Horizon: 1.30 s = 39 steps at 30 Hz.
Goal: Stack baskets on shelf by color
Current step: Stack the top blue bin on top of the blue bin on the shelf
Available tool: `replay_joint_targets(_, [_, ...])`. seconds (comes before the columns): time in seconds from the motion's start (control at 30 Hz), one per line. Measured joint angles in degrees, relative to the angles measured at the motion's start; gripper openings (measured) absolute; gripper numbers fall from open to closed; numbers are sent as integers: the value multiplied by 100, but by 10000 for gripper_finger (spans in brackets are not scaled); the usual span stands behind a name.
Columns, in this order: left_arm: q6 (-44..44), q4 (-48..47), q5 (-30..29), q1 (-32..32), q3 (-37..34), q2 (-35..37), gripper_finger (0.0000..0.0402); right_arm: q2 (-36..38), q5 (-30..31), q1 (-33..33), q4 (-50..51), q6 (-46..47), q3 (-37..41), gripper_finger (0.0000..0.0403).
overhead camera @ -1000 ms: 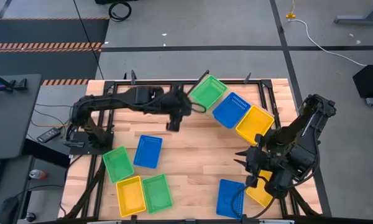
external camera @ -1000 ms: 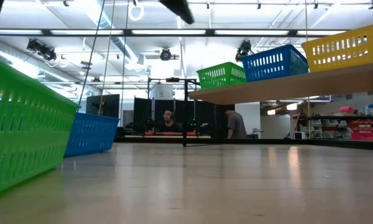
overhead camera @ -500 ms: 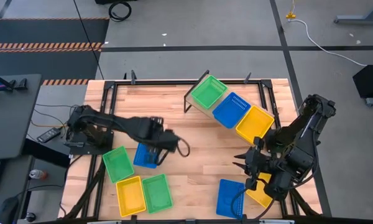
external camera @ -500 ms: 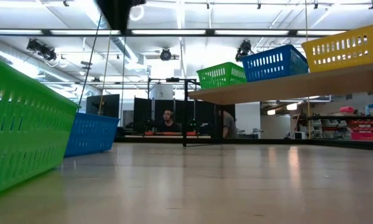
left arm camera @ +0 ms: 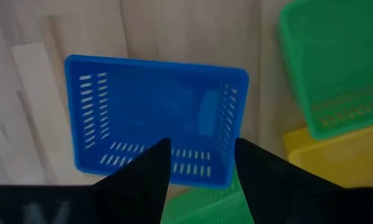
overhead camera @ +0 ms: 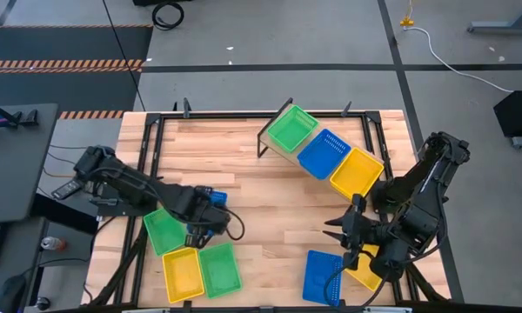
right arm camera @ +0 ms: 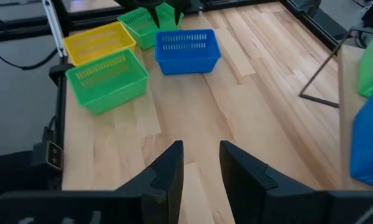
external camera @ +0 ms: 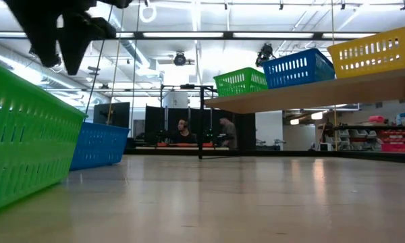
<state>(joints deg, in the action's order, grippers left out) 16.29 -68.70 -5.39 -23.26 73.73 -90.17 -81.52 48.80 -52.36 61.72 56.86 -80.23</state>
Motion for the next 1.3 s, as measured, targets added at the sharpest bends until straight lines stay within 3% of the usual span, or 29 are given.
replay_joint_targets(0.23, [260,550,286,-405,-804,-1,186,-152,-9,1,-87,-4,0,110])
replay_joint_targets(0.77, [115,2218,56,-564,-1984,-4,176,-459,-374,263,-297,-2,0,110])
replay_joint_targets(0.9, [-345,2374,-101,-750,-1984,-4,137,-459,-369,262,-300,-2,0,110])
replay_joint_targets(1.1, [-399,2478,-125,-814,-1984,-4,22,-459,-366,262,-317,37,0,110])
replay_joint_targets(1.3, [-1513,2403,-218,-814,-1858,-6,15,-459,-176,278,-335,39,0,109])
